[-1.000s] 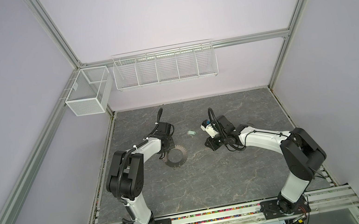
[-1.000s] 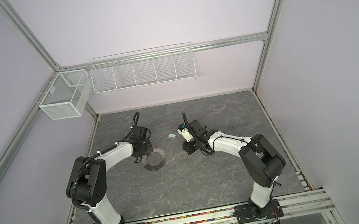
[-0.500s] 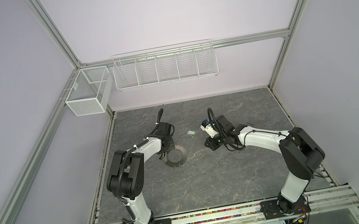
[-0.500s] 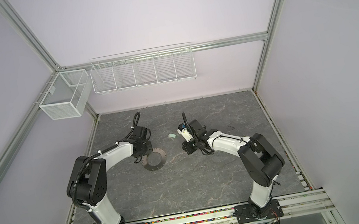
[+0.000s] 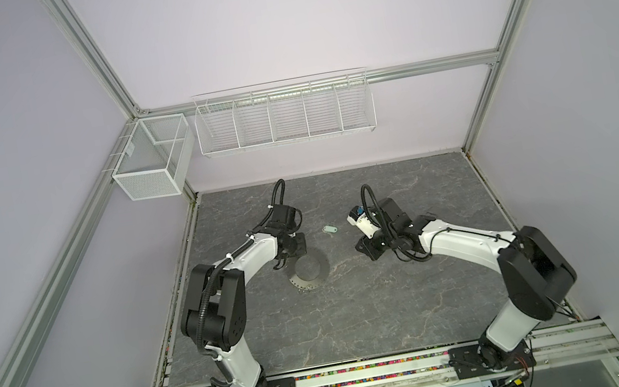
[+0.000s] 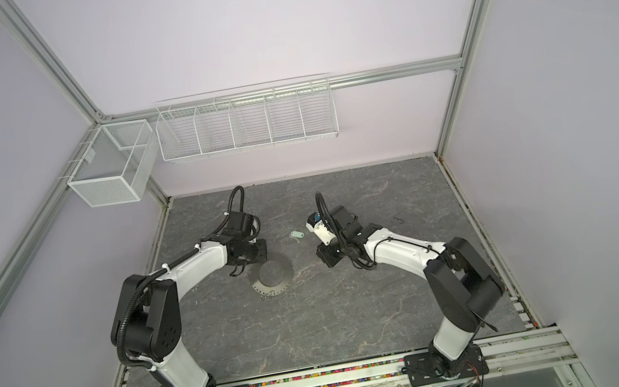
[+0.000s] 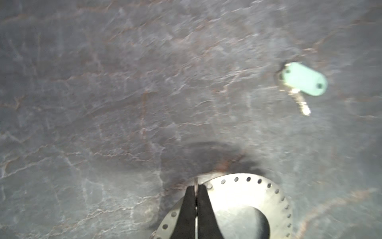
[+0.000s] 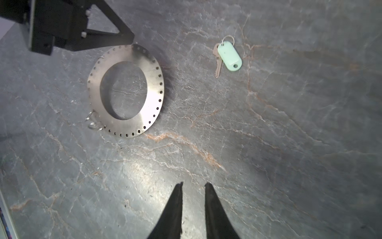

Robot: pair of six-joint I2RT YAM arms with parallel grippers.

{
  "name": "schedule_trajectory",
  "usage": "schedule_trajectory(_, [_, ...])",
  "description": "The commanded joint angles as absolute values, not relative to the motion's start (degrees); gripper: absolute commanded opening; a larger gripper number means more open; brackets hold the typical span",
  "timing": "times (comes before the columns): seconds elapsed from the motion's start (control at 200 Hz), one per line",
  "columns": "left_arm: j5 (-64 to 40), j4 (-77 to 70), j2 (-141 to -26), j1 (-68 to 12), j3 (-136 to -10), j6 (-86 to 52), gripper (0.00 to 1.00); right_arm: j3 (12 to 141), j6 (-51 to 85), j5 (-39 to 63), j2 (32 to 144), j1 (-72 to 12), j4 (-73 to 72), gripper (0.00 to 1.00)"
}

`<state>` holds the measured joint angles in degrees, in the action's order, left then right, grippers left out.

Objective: Attach keys to a key ring
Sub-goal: Pick up the keyring from the center of the table.

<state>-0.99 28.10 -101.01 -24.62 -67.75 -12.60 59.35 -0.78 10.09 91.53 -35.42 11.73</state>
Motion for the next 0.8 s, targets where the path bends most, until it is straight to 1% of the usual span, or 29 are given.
schedule_trajectory(0.0, [-9.7, 31.9, -96.6, -26.5, -70.9, -2.6, 0.00, 56.5, -11.5, 14.0, 84.8, -33.6, 6.7, 0.18])
schedule_trajectory(0.075, [-13.8, 31.9, -94.1, -27.9, -71.3, 0.6, 0.00, 56.6, -14.0, 17.1, 82.5, -31.5, 7.4, 0.18])
schedule_trajectory(0.16, [-20.3, 31.6, -91.8, -29.3, -71.9, 4.6, 0.00, 58.2, -15.3, 25.1, 81.1, -28.2, 9.8, 0.18])
schedule_trajectory(0.225, [-24.3, 31.9, -90.5, -30.5, -72.7, 7.9, 0.00, 59.5, -16.2, 29.1, 80.3, -26.4, 11.4, 0.19])
schedule_trajectory(0.38, [-25.4, 35.9, -88.3, -34.2, -76.4, 15.4, 0.00, 59.4, -21.3, 32.8, 77.9, -25.5, 13.7, 0.20])
schedule_trajectory(0.505, [-29.0, 36.1, -86.2, -35.8, -76.9, 20.8, 0.00, 57.4, -23.3, 37.0, 75.7, -25.4, 13.8, 0.24])
schedule_trajectory(0.595, [-33.4, 34.2, -84.0, -36.0, -74.8, 25.9, 0.00, 55.6, -24.6, 39.8, 73.6, -25.4, 13.4, 0.30])
schedule_trajectory(0.64, [-34.8, 30.5, -82.5, -36.0, -72.5, 26.9, 0.00, 54.4, -24.9, 39.9, 72.5, -25.4, 12.9, 0.32])
schedule_trajectory(0.795, [-41.0, 20.7, -76.8, -36.2, -65.5, 33.1, 0.00, 51.0, -26.5, 41.4, 68.1, -25.4, 11.7, 0.36])
